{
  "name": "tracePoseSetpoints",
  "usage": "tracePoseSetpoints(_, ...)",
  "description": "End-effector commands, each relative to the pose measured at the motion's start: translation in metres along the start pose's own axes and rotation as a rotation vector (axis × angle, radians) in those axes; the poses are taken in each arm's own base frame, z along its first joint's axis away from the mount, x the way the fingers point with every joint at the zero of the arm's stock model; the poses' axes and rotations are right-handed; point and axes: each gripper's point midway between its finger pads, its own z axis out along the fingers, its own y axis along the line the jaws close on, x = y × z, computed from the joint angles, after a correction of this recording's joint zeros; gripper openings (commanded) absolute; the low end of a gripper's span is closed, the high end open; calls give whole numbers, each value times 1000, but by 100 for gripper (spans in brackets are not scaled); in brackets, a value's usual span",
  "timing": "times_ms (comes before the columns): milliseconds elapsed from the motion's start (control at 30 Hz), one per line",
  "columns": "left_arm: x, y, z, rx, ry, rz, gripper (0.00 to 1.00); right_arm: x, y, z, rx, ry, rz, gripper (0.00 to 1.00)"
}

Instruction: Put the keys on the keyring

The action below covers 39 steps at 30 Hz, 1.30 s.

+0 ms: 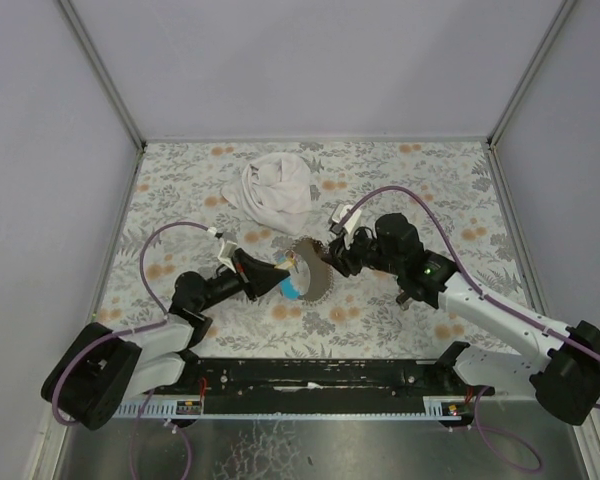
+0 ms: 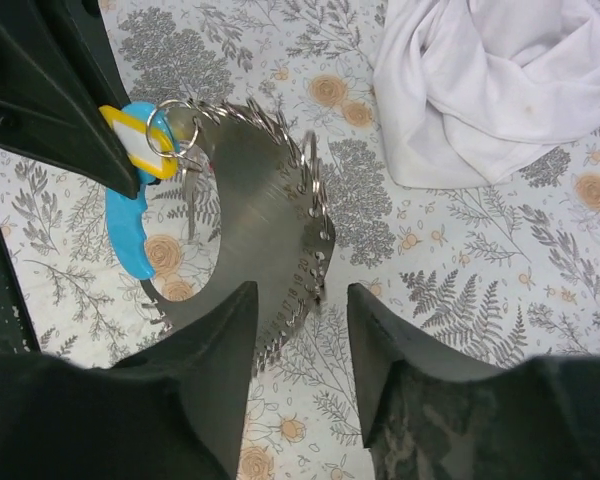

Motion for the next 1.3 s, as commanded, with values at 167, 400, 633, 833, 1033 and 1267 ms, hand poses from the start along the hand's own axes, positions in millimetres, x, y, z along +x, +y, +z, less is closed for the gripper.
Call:
tracePoseSetpoints(167, -17, 36, 2, -302, 29, 254, 0, -28, -7, -24, 79, -94, 37, 62)
tracePoseSetpoints(400, 4, 42, 6, -462, 196, 281, 0, -24, -4, -28, 90, -60, 125, 69)
tracePoseSetpoints(633, 1, 31, 21, -635, 394, 399, 0, -9, -20, -29, 197, -19, 175, 72)
tracePoseSetpoints(833, 5, 31, 25, -730, 596, 565, 0, 12, -49, -37, 400, -11, 244, 76)
tracePoseSetpoints(1033, 28, 21, 29, -677, 737, 745, 0, 27, -52, -43, 440, -11, 253, 76)
tracePoseSetpoints(1267, 32, 2, 22, -525, 673, 736, 0, 25, -25, -29, 265, -6, 238, 74)
